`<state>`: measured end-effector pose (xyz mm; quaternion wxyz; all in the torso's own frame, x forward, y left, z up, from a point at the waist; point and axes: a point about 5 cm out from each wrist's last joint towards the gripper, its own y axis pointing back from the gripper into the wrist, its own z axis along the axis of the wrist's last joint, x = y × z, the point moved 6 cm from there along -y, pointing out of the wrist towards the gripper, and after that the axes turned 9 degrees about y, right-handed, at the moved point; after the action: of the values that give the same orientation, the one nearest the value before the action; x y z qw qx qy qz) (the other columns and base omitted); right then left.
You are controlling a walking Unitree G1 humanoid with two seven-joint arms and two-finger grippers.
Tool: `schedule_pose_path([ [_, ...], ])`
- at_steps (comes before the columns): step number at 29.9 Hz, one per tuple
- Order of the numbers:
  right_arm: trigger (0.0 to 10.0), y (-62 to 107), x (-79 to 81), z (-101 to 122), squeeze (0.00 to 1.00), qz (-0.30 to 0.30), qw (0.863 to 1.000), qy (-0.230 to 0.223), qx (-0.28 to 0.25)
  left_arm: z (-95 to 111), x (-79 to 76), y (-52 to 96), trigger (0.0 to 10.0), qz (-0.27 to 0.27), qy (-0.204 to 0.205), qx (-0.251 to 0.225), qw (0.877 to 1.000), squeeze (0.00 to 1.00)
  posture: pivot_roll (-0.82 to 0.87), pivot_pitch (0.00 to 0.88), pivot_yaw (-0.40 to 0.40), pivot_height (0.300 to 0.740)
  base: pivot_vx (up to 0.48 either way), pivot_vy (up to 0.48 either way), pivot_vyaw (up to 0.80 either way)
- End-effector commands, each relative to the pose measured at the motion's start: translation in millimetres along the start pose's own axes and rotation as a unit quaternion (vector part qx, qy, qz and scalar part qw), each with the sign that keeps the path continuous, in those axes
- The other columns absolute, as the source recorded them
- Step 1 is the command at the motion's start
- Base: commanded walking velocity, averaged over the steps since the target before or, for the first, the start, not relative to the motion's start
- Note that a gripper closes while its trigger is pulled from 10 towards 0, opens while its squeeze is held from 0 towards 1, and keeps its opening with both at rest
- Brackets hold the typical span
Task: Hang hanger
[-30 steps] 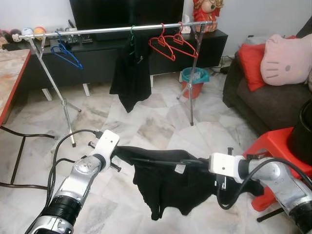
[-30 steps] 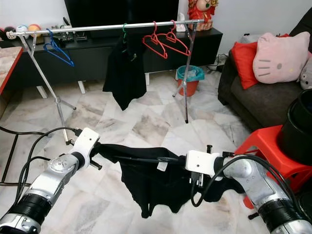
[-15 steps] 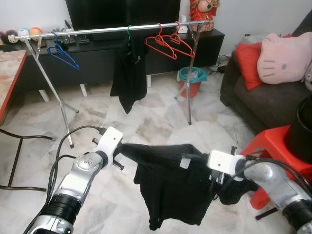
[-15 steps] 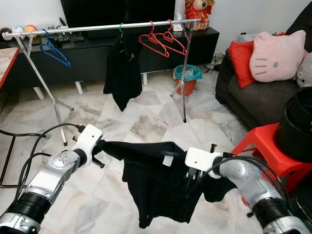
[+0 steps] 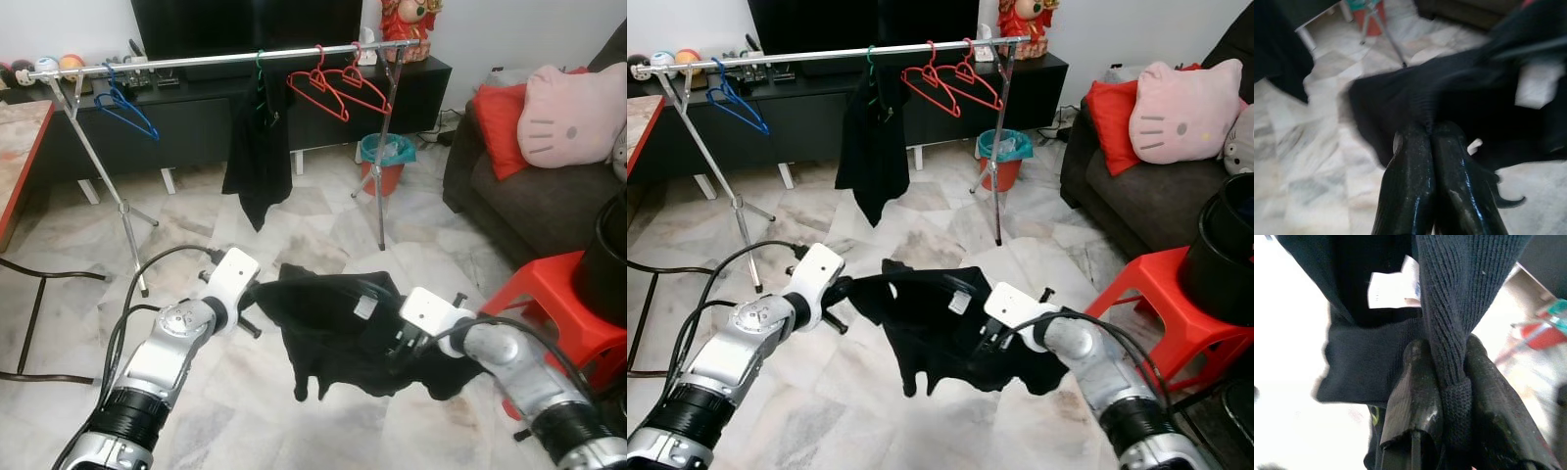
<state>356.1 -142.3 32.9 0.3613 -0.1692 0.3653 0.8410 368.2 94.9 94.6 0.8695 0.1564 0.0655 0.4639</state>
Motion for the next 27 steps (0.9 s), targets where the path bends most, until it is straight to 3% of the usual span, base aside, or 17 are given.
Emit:
schedule_pose_path([
  [1,10.0,0.4,-9.7,26,0.0,-0.002,0.999,0.004,-0.051,0,-5.6,0.3,10.0,-0.01,0.002,0.004,1.0,0.0,0.05,0.0,-0.007,0.74,0.0,0.0,0.0],
  [7,10.0,-8.2,-16.4,38,0.0,-0.03,0.998,-0.01,-0.057,5,-20.7,-1.9,10.0,-0.039,0.002,-0.007,0.999,0.0,0.06,0.0,-0.009,0.74,0.0,0.0,0.0],
  [15,10.0,-10.7,-37.1,17,0.0,-0.095,0.995,-0.002,0.012,24,-35.2,5.7,10.0,-0.09,0.014,-0.045,0.995,0.0,0.07,0.0,-0.018,0.74,0.0,0.0,0.0],
  [22,10.0,-9.9,-56.1,31,0.0,-0.153,0.987,-0.049,-0.024,11,-59.0,14.9,10.0,-0.161,-0.01,-0.02,0.987,0.0,0.06,0.0,-0.015,0.74,0.0,0.0,0.0],
  [27,10.0,-13.3,-59.5,36,0.0,-0.169,0.982,-0.074,-0.034,8,-72.8,21.1,10.0,-0.203,-0.014,-0.011,0.979,0.0,0.06,0.0,-0.017,0.74,0.0,0.0,0.0],
])
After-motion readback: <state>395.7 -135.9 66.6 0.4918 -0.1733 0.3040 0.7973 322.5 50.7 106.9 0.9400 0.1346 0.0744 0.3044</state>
